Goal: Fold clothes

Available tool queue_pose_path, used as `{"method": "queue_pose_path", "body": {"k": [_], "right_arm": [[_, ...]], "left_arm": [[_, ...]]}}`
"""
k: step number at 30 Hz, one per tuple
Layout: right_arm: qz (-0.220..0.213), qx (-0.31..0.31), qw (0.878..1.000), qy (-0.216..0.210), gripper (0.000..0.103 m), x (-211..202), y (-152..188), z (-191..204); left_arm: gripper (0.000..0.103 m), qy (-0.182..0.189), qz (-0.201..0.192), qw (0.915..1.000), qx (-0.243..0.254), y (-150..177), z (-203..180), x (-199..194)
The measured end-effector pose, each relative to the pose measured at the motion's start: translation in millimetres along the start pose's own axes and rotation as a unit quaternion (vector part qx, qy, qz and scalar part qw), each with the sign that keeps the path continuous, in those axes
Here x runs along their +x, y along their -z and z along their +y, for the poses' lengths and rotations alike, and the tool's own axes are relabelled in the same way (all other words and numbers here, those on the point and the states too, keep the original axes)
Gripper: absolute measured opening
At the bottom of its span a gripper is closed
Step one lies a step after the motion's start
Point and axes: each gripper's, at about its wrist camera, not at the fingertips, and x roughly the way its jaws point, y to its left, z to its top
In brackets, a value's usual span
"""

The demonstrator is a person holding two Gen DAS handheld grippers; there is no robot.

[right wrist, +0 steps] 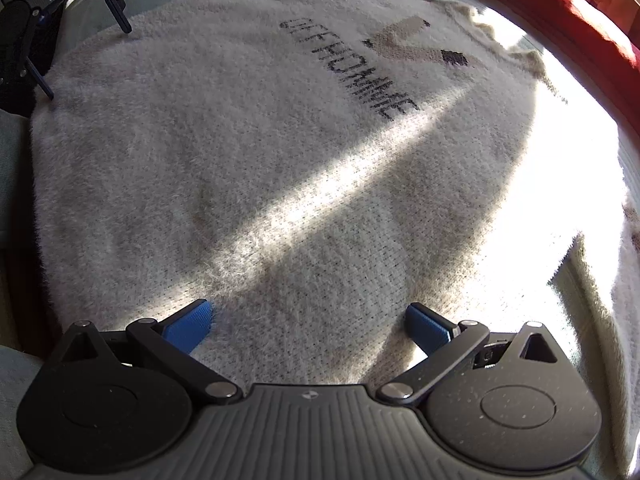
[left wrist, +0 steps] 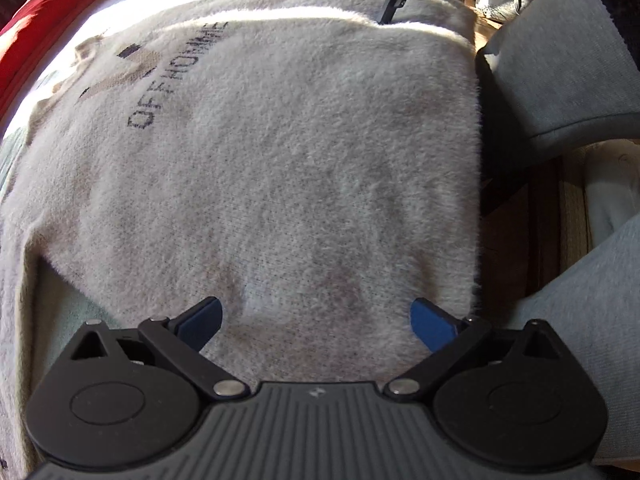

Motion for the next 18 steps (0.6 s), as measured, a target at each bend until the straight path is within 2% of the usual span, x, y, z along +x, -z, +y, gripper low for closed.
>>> {"method": "queue_pose_path", "body": {"k": [4,7,11,14,17,18], "right_arm": [[0.025,-0.003,1.0,-0.003,0.103,-3,-10,0],[0.043,-0.009,0.999,0.004,0.103,-9,-21,-2],[0.029,0.009,0.999,0.01,0.103,-23,-44,-15],[0.004,0.052,0.999,0.008,0.103,-27,-72,-36],[-0.036,0.105,0.994,-0.002,0.103,-23,-108,-66],[-0.052,0.127,0.99,-0.008,0.103,-18,-124,-79]], "left_arm": [[0.1,-0.037,-0.02,0.9973,-0.061,-17,44,-6],[0.1,-0.063,-0.045,0.9881,-0.133,-40,87,-6],[0.1,-0.089,-0.056,0.9673,-0.231,-69,141,2],[0.1,-0.094,-0.062,0.9506,-0.289,-88,178,14],[0.1,-0.08,-0.077,0.9283,-0.355,-99,210,29],[0.1,-0.073,-0.085,0.9141,-0.39,-101,223,35]]}}
